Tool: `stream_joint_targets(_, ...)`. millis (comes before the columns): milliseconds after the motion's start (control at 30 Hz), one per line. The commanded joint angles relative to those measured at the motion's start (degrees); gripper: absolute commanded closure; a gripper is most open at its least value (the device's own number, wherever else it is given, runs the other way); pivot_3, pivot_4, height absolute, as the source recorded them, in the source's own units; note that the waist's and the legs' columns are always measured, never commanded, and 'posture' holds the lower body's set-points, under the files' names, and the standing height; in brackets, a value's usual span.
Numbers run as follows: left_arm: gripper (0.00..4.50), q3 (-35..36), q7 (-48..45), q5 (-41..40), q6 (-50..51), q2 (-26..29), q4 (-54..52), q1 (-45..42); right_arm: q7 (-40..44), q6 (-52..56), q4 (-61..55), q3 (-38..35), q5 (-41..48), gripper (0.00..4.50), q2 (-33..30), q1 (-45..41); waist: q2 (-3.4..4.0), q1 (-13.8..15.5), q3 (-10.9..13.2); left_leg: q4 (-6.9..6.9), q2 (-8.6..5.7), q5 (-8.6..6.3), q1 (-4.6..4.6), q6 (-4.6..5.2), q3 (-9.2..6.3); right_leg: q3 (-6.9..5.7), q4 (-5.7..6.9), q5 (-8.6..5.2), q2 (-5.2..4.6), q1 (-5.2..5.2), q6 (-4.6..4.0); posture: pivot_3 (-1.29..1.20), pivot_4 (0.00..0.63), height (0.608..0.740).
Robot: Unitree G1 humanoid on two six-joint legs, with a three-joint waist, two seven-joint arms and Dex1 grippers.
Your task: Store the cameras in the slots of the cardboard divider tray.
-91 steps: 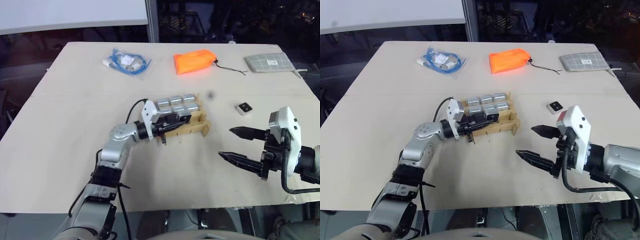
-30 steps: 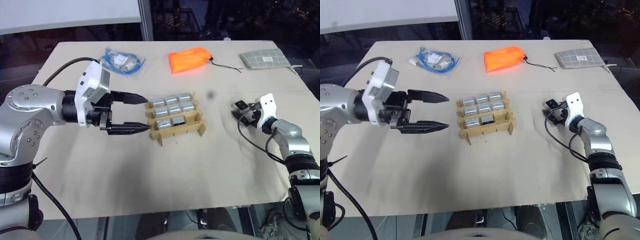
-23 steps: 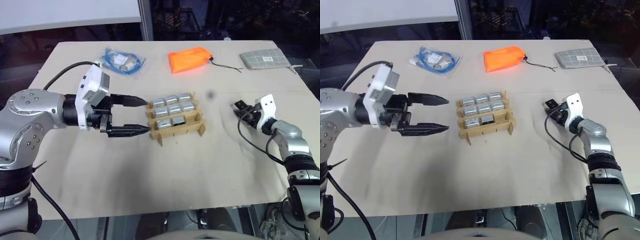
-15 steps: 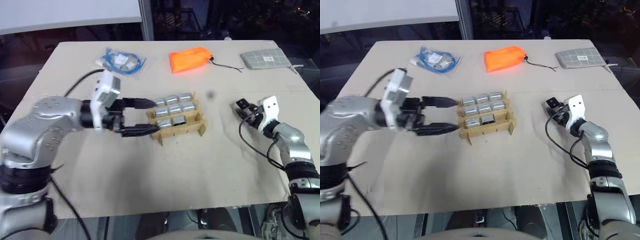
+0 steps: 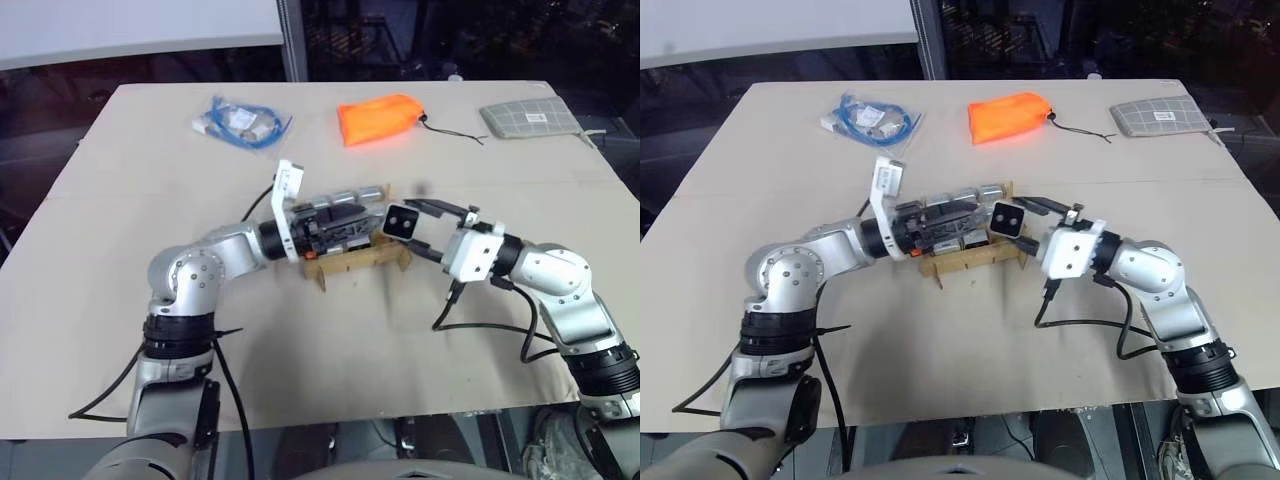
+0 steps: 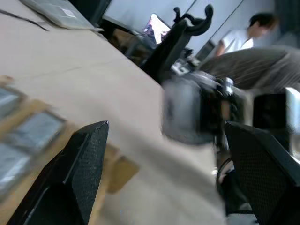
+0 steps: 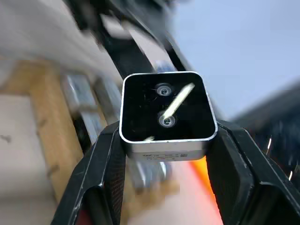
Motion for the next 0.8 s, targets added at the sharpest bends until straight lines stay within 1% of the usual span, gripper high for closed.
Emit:
stream_joint_targets(33,0.43,-0.1,-0.2,-2.1,0.9,-0.7,-2.0,-1.2,-0.1,-3.4,-1.9,1.2,-2.5,2.62,-0.3,-1.7,0.00,0.0,0.0,0.00,0.00,0.00,0.01,-0.01,0.00,0.00,0.00,0.00,0.00,0.00,0.00,0.00,0.150,0.740)
stream_joint_targets(533,0.43,-1.5,-4.3,-3.0,2.3,2.4,-3.5,-0.5,0.0,-6.6,0.2,2.8,-4.2,2.62,-0.9,-2.5,0.00,0.0,0.0,0.00,0.01,0.02,0.01,-0.03,0.00,-0.01,0.00,0.00,0.00,0.01,-0.01,0.00,0.150,0.740)
stream_joint_targets(767,0.43,-2.2,-5.9,-1.3,0.8,2.9,-1.6,-2.1,0.1,-7.1,0.3,2.8,-4.4,2.62,-1.0,-2.9,0.00,0.0,0.0,0.00,0.00,0.02,0.01,-0.03,-0.01,-0.02,0.00,0.00,0.00,0.01,-0.01,0.00,0.150,0.740)
stream_joint_targets(800,0.69,-2.4,-6.4,-1.1,0.6,3.0,-1.6,-2.2,0.1,-7.1,0.2,2.8,-4.3,2.62,-1.1,-2.9,0.00,0.0,0.0,0.00,0.00,0.02,0.00,-0.03,-0.01,-0.03,0.00,0.00,0.00,0.01,-0.01,0.00,0.150,0.740)
